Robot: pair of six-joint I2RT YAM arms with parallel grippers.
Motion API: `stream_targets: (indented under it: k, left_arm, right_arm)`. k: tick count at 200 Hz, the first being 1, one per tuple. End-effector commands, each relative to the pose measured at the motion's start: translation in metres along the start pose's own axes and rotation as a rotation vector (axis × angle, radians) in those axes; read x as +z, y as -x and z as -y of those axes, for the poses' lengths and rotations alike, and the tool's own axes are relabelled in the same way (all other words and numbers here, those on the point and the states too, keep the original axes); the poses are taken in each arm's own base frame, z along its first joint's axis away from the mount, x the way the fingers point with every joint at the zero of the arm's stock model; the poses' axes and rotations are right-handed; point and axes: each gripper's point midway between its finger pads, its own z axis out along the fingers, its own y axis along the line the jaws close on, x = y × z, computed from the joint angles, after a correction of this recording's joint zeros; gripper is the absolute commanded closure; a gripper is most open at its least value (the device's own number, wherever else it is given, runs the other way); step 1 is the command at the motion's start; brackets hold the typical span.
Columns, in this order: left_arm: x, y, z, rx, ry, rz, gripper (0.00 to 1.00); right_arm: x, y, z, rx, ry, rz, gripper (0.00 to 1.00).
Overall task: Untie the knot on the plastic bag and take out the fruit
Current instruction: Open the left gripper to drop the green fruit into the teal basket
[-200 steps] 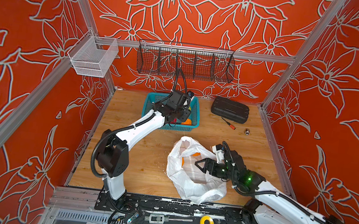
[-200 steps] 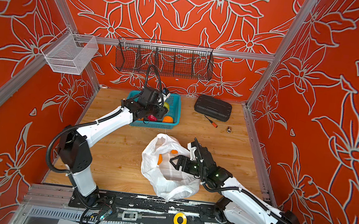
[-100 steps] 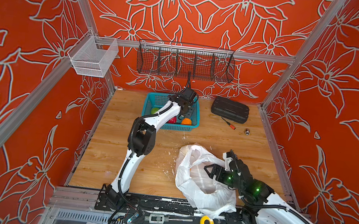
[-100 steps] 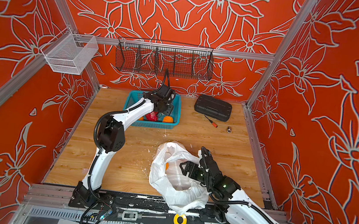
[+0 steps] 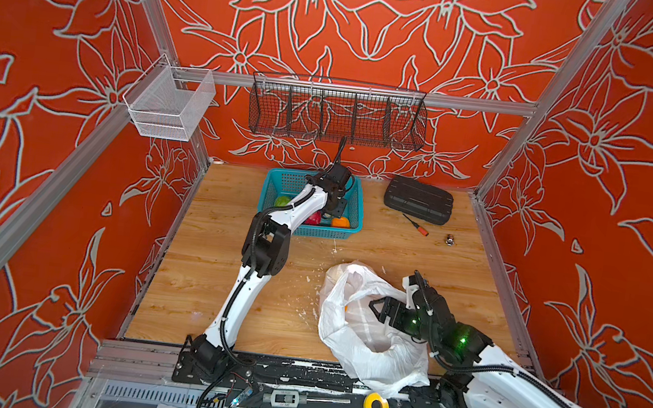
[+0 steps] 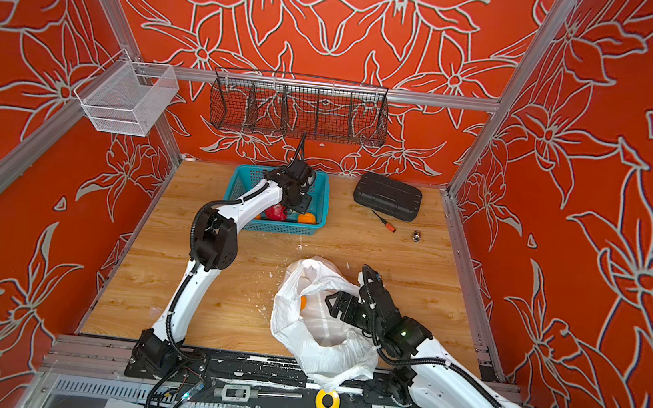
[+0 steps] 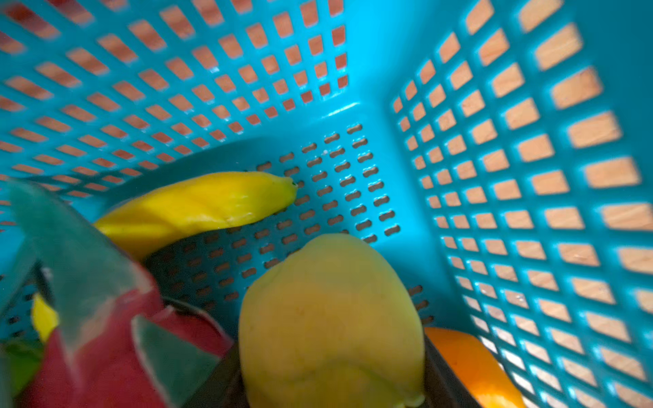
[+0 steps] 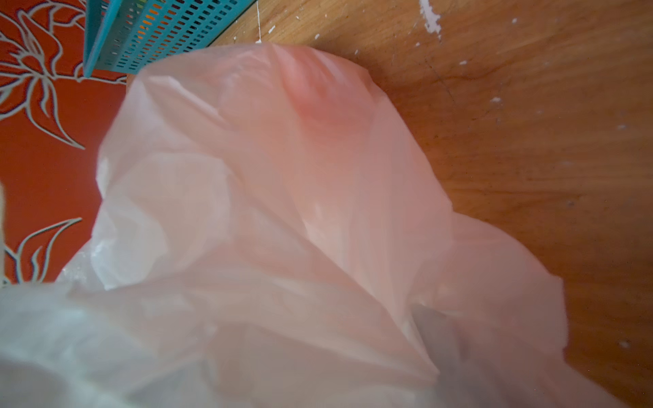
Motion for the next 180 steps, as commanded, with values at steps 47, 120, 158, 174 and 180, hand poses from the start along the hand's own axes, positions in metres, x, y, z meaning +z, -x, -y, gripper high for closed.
stream_targets:
  k: [47, 120, 158, 174, 180]
  left_arm:
    - [-0.048, 0.022, -0.002, -0.014, -0.047, 0.063, 0.07]
    - [-0.2, 0.048, 0.001, -0.055, -0.147, 0.29, 0.03]
    - [-0.286, 0.018, 0.013, -0.104, -0.29, 0.435, 0.02]
    - [-0.31, -0.006, 0.016, -0.118, -0.322, 0.472, 0.02]
    - [-0.318, -0.016, 0.018, -0.129, -0.338, 0.483, 0.02]
  right_arm:
    - [-0.005, 0.048, -0.047, -0.022, 0.064, 0.131, 0.06]
    - [0.008, 0.081, -0.09, -0.109, 0.106, 0.144, 0.06]
    - [0.015, 0.093, -0.101, -0.123, 0.12, 0.141, 0.05]
    - [0.019, 0.097, -0.103, -0.127, 0.119, 0.137, 0.05]
    - [0.019, 0.098, -0.104, -0.129, 0.119, 0.139, 0.05]
